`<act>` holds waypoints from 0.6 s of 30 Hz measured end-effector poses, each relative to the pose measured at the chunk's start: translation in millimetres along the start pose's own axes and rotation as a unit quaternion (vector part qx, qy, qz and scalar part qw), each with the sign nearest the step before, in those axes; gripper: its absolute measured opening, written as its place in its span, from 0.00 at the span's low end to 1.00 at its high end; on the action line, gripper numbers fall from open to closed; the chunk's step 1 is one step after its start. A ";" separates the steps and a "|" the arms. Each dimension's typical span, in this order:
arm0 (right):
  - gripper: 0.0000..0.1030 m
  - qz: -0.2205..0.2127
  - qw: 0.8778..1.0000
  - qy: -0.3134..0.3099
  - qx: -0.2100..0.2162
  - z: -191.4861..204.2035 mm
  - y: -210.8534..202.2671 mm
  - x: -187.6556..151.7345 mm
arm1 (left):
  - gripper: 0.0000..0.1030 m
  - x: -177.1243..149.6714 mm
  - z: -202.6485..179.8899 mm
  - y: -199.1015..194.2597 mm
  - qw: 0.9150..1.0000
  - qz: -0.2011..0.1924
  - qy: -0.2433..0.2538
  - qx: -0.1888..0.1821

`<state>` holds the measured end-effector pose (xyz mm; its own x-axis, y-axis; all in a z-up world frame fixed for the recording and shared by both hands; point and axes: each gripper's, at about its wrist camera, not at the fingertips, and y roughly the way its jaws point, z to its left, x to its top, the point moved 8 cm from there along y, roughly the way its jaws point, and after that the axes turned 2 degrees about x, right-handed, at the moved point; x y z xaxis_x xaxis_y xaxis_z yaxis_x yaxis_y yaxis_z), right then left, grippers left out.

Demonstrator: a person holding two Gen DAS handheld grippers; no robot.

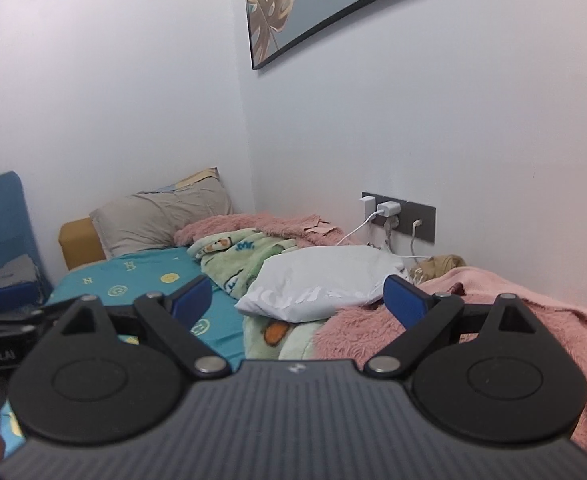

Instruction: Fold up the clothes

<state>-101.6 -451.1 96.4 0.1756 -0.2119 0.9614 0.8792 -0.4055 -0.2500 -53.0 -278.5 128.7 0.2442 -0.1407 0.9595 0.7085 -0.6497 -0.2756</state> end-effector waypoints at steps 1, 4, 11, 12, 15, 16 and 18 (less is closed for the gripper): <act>0.91 0.000 1.000 -0.003 -0.002 0.5 0.7 -0.5 | 1.00 -1.5 2.2 1.7 1.000 0.002 -0.001 0.002; 0.91 -0.003 1.000 -0.015 -0.009 1.7 2.4 -1.4 | 1.00 -5.1 7.7 6.0 1.000 0.007 -0.005 0.004; 0.91 0.003 0.999 -0.034 -0.015 7.8 11.5 -8.9 | 1.00 -11.2 14.4 12.9 1.000 0.014 -0.002 0.012; 0.91 0.005 0.999 -0.033 -0.015 8.0 13.0 -10.7 | 1.00 -12.3 15.4 14.2 1.000 0.016 -0.004 0.013; 0.91 0.010 1.000 -0.027 -0.012 8.8 15.4 -14.9 | 1.00 -15.4 17.7 17.8 1.000 0.020 -0.006 0.014; 0.91 0.011 1.000 -0.027 -0.011 9.1 16.0 -15.7 | 1.00 -16.1 18.1 18.9 1.000 0.020 -0.004 0.016; 0.91 0.011 0.999 -0.028 -0.012 9.8 16.9 -16.8 | 1.00 -16.9 20.0 20.0 1.000 0.017 -0.009 0.024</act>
<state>-85.3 -445.7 77.1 0.2204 -0.1706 0.9604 0.8645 -0.4218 -0.2733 -29.8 -274.1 105.8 0.2804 -0.1487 0.9483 0.7297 -0.6088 -0.3112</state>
